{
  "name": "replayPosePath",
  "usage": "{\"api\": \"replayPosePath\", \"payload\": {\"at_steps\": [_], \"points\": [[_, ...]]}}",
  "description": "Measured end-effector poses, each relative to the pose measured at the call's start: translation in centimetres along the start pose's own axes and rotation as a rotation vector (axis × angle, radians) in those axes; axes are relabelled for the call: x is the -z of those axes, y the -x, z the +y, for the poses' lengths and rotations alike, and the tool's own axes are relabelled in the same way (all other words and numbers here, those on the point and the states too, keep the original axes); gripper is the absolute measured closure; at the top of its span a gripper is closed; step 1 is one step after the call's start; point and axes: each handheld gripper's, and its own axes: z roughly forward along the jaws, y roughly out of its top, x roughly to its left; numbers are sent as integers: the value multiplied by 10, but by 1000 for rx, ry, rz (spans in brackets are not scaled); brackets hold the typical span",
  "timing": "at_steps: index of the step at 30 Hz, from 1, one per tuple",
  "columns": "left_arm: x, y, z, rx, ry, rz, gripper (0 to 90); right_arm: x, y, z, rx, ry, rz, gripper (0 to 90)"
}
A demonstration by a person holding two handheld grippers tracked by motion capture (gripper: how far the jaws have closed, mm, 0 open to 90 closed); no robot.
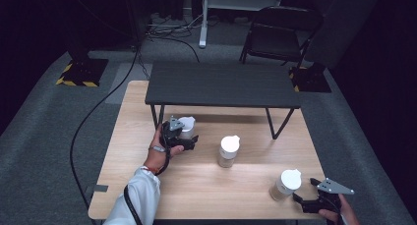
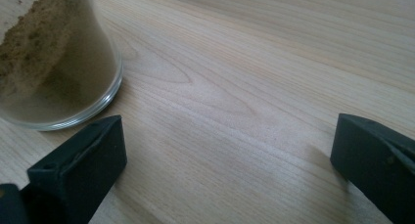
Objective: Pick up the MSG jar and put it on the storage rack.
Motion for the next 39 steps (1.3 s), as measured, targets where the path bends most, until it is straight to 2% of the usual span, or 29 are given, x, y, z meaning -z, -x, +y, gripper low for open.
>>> {"api": "replayPosePath", "payload": {"at_steps": [4, 8, 15, 21, 33, 39], "points": [[-3, -1, -3, 12, 12, 4, 239, 0, 0, 0, -1, 0, -1, 0], [-3, 3, -4, -13, 21, 21, 293, 0, 0, 0, -1, 1, -1, 0], [0, 13, -3, -33, 21, 60, 300, 0, 0, 0, -2, 1, -1, 0], [5, 14, -3, -40, 21, 63, 300, 0, 0, 0, -1, 1, 0, 0], [25, 23, 2, -58, 62, 37, 299, 0, 0, 0, -3, 1, -2, 0], [40, 29, 5, -55, 100, 21, 299, 0, 0, -1, -3, 1, -2, 0]]}}
